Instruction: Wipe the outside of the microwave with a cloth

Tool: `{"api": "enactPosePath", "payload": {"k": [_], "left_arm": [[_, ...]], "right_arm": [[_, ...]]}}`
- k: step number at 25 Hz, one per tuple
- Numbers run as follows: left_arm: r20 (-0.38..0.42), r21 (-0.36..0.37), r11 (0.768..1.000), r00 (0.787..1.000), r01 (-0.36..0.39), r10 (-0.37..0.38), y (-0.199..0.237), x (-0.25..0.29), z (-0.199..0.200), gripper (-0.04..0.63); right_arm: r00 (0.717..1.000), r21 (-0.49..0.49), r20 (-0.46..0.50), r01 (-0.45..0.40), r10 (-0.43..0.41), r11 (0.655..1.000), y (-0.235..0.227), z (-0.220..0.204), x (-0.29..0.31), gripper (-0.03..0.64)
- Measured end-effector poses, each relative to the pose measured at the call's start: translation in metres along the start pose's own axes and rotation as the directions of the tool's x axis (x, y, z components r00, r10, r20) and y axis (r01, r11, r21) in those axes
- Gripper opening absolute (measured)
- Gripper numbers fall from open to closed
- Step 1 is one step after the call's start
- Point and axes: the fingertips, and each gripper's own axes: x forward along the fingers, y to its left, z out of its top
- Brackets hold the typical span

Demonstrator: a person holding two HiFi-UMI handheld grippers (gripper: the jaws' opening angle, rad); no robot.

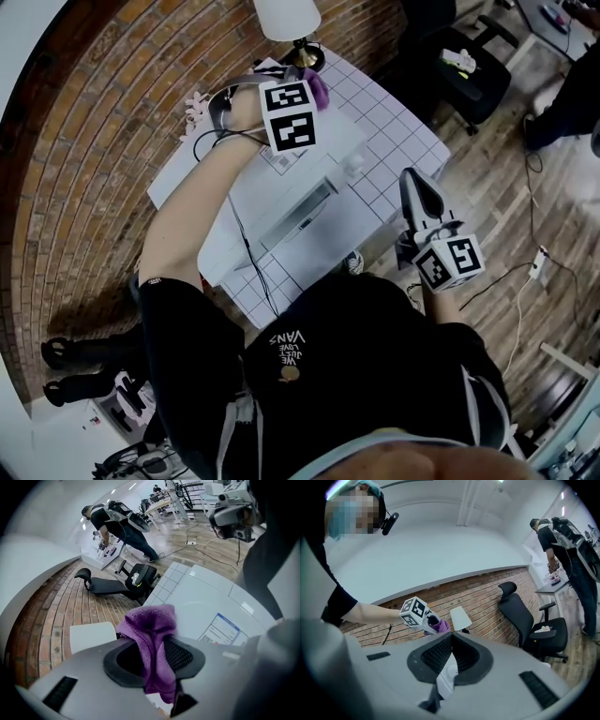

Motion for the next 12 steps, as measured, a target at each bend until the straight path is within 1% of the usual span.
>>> {"api": "enactPosePath", "payload": {"k": [5, 8, 12], "left_arm": [[0.039, -0.018, 1.0, 0.999, 0.0, 0.001, -0.011, -0.015, -0.01, 0.129], [0.033, 0.0, 1.0, 0.999, -0.013, 0.013, -0.027, -0.032, -0.029, 0.129], [0.03, 0.002, 1.0, 0.999, -0.025, 0.025, -0.059, -0.063, -0.063, 0.129]], "right_arm": [[1.0, 0.003, 0.008, -0.01, 0.01, 1.0, 0.008, -0.001, 0.001, 0.0], [1.0, -0.006, 0.001, -0.023, 0.023, 1.0, 0.022, -0.003, 0.005, 0.0], [0.998, -0.021, -0.007, -0.063, 0.063, 0.998, 0.051, -0.007, 0.012, 0.0]]}}
